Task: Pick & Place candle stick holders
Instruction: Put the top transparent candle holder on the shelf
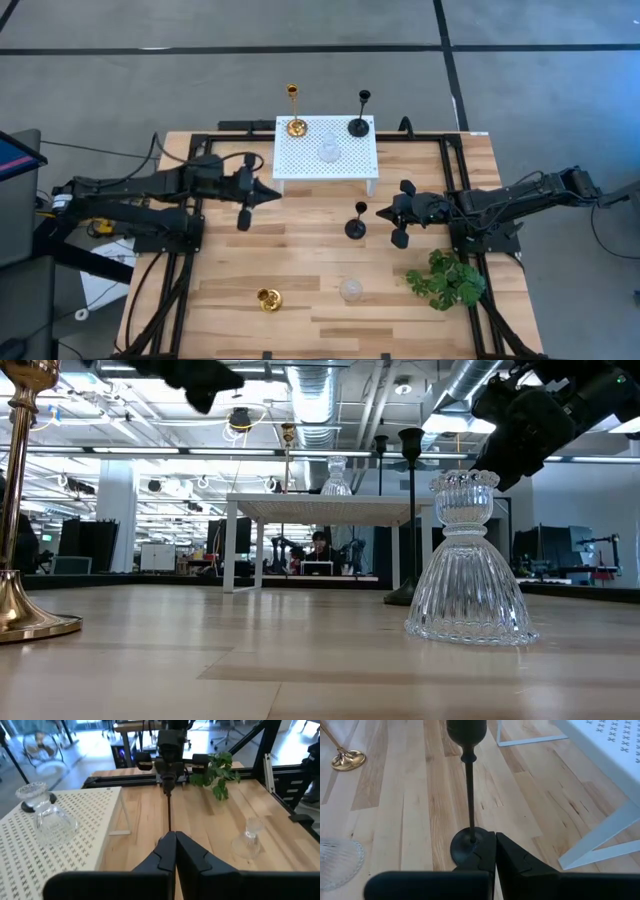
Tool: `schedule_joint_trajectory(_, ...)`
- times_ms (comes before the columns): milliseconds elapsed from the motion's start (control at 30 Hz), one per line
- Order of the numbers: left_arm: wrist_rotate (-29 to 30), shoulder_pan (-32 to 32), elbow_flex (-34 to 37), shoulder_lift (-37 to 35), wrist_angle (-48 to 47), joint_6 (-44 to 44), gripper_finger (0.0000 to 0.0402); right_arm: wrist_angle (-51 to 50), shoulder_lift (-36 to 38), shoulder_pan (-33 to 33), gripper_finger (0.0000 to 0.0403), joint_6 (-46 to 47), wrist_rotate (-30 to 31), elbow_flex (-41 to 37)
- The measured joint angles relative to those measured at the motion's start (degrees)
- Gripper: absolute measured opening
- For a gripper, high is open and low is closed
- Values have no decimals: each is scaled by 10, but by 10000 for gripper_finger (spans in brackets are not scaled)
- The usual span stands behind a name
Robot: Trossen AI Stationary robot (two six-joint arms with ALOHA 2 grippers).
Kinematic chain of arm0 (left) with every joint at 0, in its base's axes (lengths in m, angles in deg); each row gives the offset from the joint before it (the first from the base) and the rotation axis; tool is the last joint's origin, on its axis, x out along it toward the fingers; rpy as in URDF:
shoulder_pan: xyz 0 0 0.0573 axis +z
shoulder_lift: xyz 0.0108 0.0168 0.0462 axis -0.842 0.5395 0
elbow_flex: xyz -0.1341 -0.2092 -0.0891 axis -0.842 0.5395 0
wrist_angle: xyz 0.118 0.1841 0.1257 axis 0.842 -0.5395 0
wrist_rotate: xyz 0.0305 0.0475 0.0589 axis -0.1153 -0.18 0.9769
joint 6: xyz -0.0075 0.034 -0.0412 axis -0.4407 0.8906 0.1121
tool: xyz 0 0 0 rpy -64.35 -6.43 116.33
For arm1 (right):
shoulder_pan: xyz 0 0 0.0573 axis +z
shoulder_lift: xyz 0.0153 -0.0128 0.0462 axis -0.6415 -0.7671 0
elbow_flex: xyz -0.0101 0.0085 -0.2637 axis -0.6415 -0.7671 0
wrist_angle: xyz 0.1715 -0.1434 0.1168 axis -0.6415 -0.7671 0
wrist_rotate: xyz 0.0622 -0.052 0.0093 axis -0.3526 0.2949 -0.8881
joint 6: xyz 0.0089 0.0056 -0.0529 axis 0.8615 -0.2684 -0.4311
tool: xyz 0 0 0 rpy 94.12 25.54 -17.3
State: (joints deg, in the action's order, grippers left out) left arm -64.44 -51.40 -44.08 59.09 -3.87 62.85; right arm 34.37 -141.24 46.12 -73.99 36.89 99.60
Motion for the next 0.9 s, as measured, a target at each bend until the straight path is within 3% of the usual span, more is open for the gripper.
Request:
schedule_joint_trajectory(233, 0, 0, 142, -96, 95, 8, 5, 4, 0, 0, 0, 0, 0, 0)
schedule_joint_trajectory(400, 0, 0, 207, -130, 132, 8, 5, 21, 0, 0, 0, 0, 1, 0)
schedule_joint_trajectory(700, -52, 0, 244, -138, 157, 27, 5, 29, 0, 0, 0, 0, 1, 0)
schedule_joint_trajectory(900, -55, 0, 249, -138, 172, 27, 6, 30, 0, 0, 0, 0, 1, 0)
